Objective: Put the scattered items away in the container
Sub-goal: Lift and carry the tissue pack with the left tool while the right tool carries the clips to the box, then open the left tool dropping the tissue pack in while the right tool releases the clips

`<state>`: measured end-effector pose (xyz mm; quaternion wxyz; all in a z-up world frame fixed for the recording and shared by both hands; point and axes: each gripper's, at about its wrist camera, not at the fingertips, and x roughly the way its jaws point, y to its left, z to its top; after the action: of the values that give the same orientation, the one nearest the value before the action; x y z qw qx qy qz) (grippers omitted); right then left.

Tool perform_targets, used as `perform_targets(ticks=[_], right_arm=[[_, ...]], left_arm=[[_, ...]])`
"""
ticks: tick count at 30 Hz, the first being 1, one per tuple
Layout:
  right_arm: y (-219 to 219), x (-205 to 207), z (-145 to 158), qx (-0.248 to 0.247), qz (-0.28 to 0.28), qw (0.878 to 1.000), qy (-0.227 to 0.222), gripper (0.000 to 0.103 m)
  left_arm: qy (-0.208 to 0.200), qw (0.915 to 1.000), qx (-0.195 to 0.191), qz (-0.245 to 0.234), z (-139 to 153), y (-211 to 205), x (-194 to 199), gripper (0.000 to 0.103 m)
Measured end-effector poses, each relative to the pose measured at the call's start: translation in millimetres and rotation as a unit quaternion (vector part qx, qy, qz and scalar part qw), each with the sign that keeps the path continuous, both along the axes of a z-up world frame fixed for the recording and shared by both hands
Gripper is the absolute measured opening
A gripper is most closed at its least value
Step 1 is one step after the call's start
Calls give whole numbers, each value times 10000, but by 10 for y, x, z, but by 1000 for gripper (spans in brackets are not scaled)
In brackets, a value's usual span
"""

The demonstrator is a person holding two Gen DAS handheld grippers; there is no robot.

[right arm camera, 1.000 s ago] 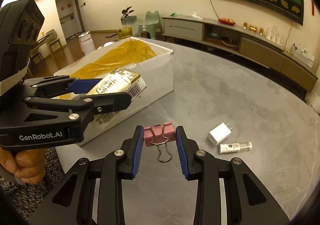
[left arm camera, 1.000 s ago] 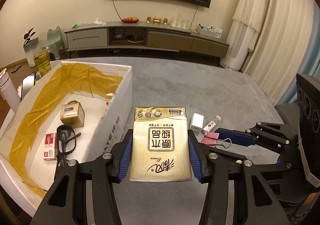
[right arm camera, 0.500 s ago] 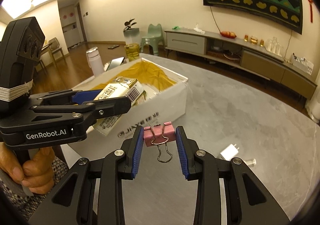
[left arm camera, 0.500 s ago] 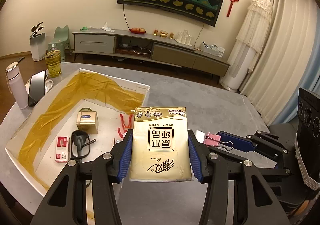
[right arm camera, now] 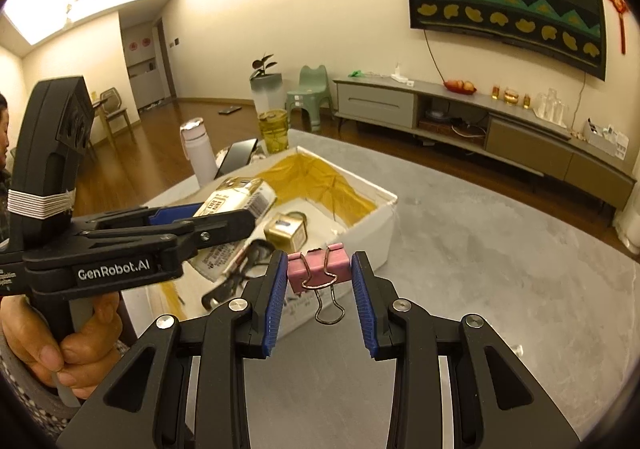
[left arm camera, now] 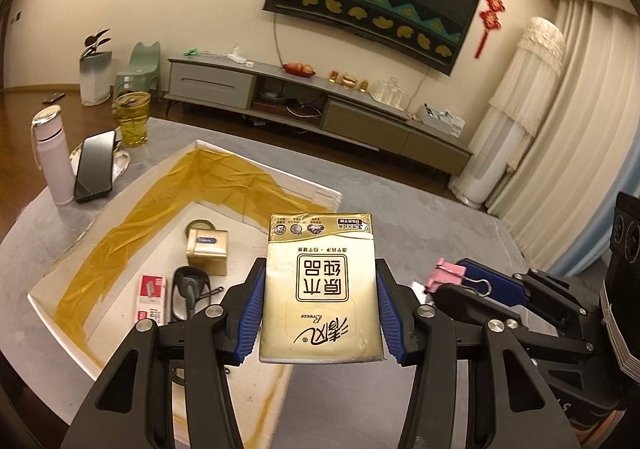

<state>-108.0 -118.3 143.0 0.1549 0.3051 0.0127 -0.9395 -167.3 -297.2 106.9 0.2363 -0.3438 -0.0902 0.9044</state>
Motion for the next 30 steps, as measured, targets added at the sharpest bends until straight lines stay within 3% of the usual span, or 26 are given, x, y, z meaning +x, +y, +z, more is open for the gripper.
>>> perform_targets(ticks=[8, 15, 30], right_arm=[[-106, -155, 64, -146, 10, 9999, 47, 35], [-191, -347, 157, -252, 104, 9996, -10, 35], [-300, -699, 149, -58, 168, 9997, -173, 35]], left_arm=[[-217, 9986, 396, 271, -14, -307, -199, 52], [-728, 9944, 677, 360, -209, -374, -427, 52], [-1242, 9895, 585, 442, -451, -279, -626, 52]])
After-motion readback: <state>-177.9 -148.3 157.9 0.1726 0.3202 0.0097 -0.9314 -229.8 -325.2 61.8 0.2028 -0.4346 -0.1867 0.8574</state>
